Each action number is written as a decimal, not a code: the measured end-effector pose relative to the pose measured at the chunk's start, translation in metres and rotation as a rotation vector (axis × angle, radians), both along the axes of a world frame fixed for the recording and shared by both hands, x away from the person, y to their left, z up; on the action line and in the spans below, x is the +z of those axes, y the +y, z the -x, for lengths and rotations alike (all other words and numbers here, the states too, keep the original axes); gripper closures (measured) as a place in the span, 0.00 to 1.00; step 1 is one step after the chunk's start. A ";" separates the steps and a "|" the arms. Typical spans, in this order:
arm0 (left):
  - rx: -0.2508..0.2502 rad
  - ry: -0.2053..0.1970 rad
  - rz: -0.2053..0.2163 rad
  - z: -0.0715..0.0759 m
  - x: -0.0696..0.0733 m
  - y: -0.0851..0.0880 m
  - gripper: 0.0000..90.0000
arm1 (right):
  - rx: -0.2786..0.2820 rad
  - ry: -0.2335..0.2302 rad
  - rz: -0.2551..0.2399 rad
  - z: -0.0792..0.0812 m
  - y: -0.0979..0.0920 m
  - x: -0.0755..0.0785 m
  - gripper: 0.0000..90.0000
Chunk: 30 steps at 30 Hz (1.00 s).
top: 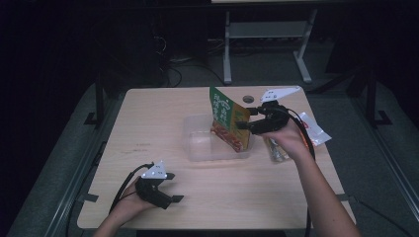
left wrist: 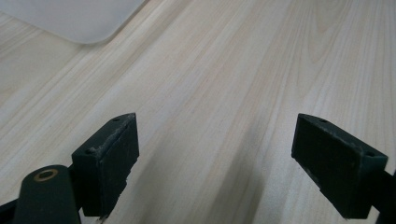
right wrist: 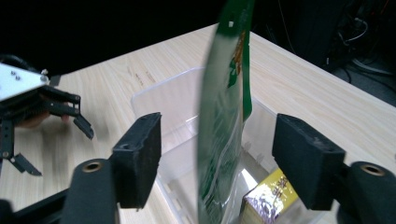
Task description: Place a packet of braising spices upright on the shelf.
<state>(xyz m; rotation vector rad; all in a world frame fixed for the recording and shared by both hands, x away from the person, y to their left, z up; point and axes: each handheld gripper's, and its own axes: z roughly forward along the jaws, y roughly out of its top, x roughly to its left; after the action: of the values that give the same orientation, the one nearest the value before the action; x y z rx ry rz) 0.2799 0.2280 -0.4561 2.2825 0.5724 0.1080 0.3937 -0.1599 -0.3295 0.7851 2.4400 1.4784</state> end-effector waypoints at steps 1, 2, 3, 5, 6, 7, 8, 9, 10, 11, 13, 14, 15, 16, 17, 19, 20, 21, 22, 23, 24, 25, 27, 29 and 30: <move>0.004 0.006 0.003 0.000 0.000 0.000 0.16 | 0.000 -0.007 0.005 0.003 0.000 0.001 0.33; 0.004 0.004 0.003 0.000 0.000 0.000 0.16 | 0.003 -0.012 0.005 0.005 -0.001 0.002 0.32; 0.004 0.003 0.003 0.000 0.000 -0.001 0.16 | 0.004 -0.018 0.005 0.008 -0.002 0.003 0.32; 0.002 -0.002 0.001 0.000 0.000 0.000 0.16 | 0.003 -0.021 0.005 0.014 -0.006 0.003 0.31; 0.003 -0.002 0.001 0.000 0.000 0.000 0.16 | 0.003 -0.021 0.004 0.016 -0.008 0.002 0.31; 0.005 0.000 0.003 0.000 0.000 0.000 0.16 | 0.002 -0.021 0.002 0.019 -0.010 0.001 0.31; 0.006 0.000 0.004 0.000 0.000 0.000 0.16 | -0.001 -0.021 0.000 0.022 -0.012 0.000 0.30; 0.006 -0.001 0.004 0.000 0.000 0.001 0.16 | -0.005 -0.024 0.002 0.025 -0.014 -0.001 0.30; 0.009 0.002 0.007 0.000 0.000 0.000 0.16 | -0.016 -0.028 -0.003 0.029 -0.017 -0.003 0.30; 0.011 0.002 0.010 0.000 0.000 0.000 0.16 | -0.020 -0.032 -0.006 0.033 -0.020 -0.006 0.30; 0.009 0.000 0.008 0.000 0.000 0.000 0.16 | -0.036 -0.040 -0.002 0.039 -0.024 -0.011 0.31; 0.009 -0.001 0.006 0.000 0.000 0.000 0.16 | -0.044 -0.039 0.000 0.043 -0.026 -0.013 0.31; 0.009 -0.001 0.005 0.000 0.000 0.000 0.16 | -0.048 -0.042 0.009 0.045 -0.028 -0.016 0.31; 0.009 -0.002 0.005 0.000 0.000 0.000 0.16 | -0.052 -0.039 0.024 0.046 -0.029 -0.019 0.31; 0.009 -0.003 0.007 0.001 0.000 0.000 0.16 | -0.057 -0.040 0.036 0.048 -0.032 -0.021 0.31; 0.007 -0.005 0.009 0.001 0.001 0.000 0.16 | -0.071 -0.030 0.040 0.051 -0.038 -0.026 0.31; 0.006 -0.006 0.009 0.001 0.001 0.000 0.16 | -0.077 -0.029 0.042 0.051 -0.042 -0.028 0.31; 0.004 -0.008 0.005 0.001 0.001 0.000 0.16 | -0.086 -0.026 0.040 0.051 -0.046 -0.030 0.32; 0.002 -0.008 0.006 0.001 0.001 0.001 0.16 | -0.099 -0.020 0.043 0.051 -0.051 -0.032 0.32; 0.002 -0.008 0.006 0.001 0.001 0.001 0.16 | -0.112 -0.018 0.045 0.049 -0.055 -0.034 0.32; 0.003 -0.009 0.007 0.001 0.001 0.001 0.16 | -0.126 -0.015 0.044 0.047 -0.060 -0.036 0.33; 0.001 -0.010 0.006 0.001 0.002 0.001 0.16 | -0.140 -0.012 0.037 0.045 -0.064 -0.038 0.34; 0.002 -0.003 0.008 0.001 0.001 0.000 0.16 | -0.184 -0.006 0.052 0.041 -0.071 -0.041 0.38; -0.001 -0.003 0.004 0.001 0.001 0.000 0.16 | -0.247 -0.007 0.074 0.035 -0.078 -0.047 0.48; 0.000 -0.004 0.005 0.001 0.001 -0.001 0.16 | -0.269 0.002 0.082 0.032 -0.080 -0.048 0.52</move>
<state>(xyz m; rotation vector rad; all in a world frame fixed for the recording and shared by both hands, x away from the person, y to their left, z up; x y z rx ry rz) 0.2789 0.2272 -0.4553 2.2775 0.5698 0.1110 0.3617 -0.2403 -0.3779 1.0489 2.2710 1.2716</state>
